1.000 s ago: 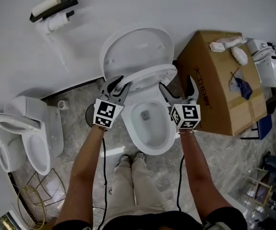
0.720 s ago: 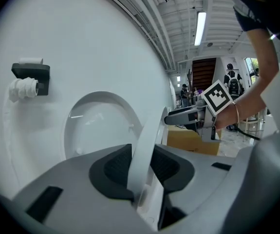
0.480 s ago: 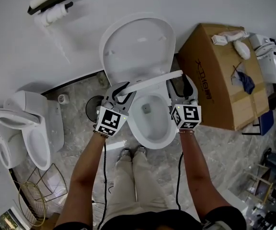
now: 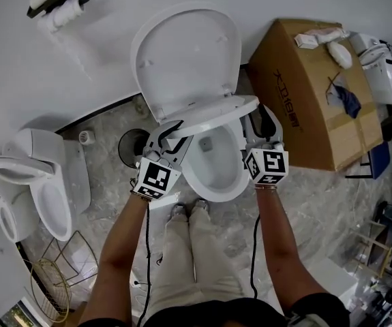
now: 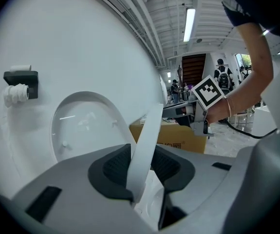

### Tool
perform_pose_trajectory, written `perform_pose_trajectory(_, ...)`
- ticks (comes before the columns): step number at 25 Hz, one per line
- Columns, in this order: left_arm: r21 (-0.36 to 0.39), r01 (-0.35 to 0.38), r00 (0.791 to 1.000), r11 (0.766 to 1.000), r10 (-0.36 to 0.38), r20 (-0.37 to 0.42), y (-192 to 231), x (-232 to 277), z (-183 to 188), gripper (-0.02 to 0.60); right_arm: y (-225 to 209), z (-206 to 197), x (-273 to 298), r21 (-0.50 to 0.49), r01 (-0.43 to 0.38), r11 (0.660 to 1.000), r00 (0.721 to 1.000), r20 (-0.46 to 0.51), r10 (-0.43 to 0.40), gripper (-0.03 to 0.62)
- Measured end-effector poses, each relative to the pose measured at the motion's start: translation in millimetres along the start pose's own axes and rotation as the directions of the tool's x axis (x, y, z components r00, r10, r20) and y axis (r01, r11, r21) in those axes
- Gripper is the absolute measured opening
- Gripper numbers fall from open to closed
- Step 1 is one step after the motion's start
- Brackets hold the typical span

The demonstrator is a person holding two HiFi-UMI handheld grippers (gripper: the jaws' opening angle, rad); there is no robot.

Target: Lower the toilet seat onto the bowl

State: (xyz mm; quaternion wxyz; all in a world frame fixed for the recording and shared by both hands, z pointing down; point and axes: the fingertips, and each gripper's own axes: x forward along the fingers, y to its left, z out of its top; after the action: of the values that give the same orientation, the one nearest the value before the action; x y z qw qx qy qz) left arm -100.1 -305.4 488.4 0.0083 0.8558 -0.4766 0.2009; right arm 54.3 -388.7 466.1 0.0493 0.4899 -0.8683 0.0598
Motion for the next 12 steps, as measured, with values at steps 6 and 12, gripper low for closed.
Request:
perform_pose_trajectory(6,0.043,0.033,0.999,0.999,-0.032,-0.009,-30,-9,-8,0.121,-2,-16,-29,0.017,0.027,0.999,1.0,-0.01,-0.027,0.179)
perform_pose_trajectory(12,0.069,0.044,0.999,0.997,-0.043,-0.009,-52,-14,-18,0.127,-4,-30,-49,0.025,0.047,0.999,0.999,-0.01,-0.047,0.176)
